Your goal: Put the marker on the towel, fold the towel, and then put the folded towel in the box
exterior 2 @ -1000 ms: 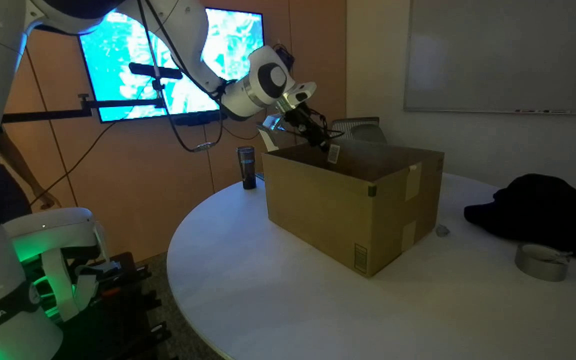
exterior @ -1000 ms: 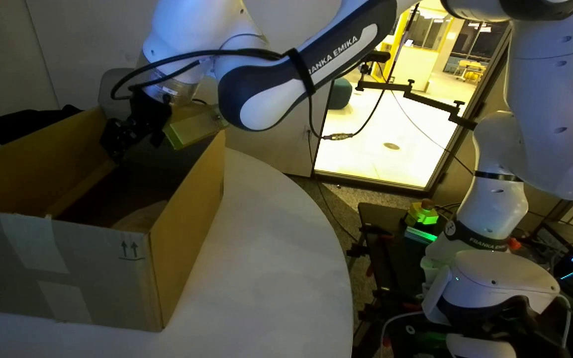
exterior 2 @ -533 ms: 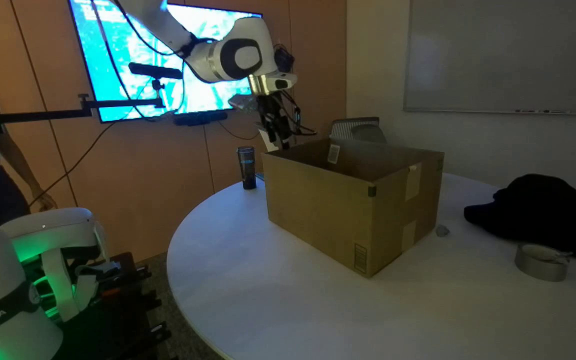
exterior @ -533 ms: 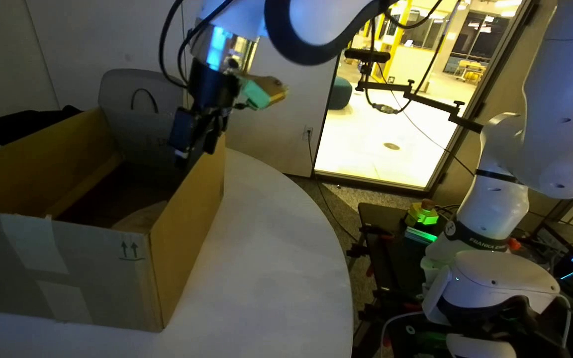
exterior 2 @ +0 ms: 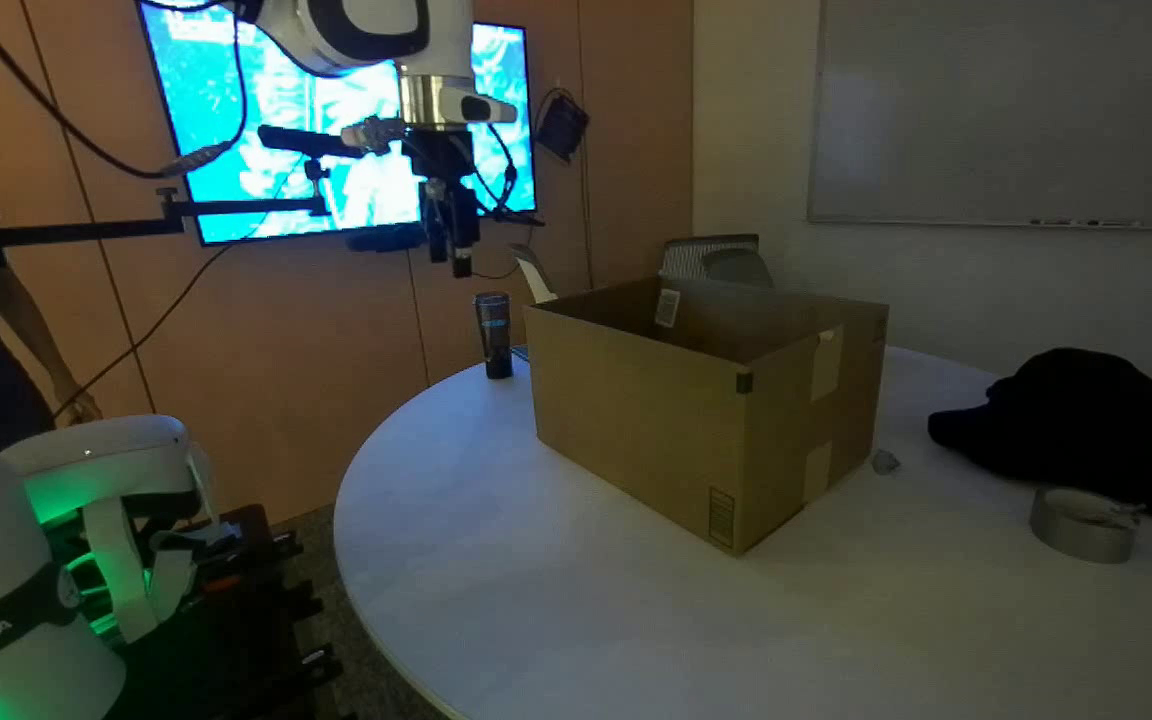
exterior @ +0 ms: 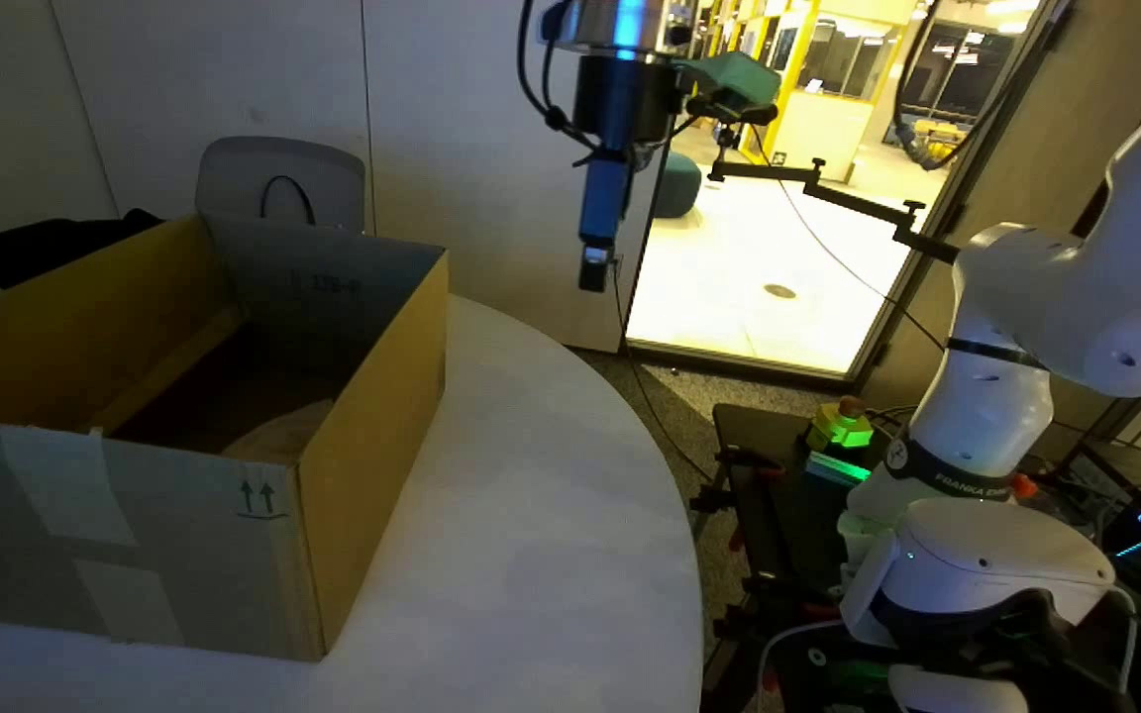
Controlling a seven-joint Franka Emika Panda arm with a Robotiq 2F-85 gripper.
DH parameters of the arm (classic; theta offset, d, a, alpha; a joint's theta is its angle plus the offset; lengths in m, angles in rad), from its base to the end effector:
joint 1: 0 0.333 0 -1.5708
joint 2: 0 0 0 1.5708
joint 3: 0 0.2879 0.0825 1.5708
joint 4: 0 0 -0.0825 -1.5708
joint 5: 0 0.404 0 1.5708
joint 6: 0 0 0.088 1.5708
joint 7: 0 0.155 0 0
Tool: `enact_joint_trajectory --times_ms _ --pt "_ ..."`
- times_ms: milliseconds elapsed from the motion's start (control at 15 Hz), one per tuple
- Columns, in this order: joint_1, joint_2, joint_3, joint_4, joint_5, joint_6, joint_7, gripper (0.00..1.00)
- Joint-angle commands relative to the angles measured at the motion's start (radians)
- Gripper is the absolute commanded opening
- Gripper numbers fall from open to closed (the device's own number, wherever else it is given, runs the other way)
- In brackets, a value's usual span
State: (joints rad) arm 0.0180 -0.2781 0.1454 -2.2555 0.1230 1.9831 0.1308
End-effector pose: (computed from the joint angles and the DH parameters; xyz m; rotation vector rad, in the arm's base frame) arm 0.4848 0.0929 0.3928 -3.0686 0.0337 0.0102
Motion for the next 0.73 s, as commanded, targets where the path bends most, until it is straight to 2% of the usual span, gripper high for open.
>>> enact_joint_trajectory --times_ms 0,333,400,667 --pt "0.039 -0.218 -0.046 -0.163 0.022 -0.050 -0.070 1.00" --pt "0.052 -0.414 -0.100 -0.301 0.019 -0.064 -0.136 1.00" --pt "0.044 -0.314 -0.074 -0.230 -0.002 -0.076 -0.093 1.00" --pt "0.043 -0.333 -0.079 -0.250 -0.002 -0.076 -0.096 1.00"
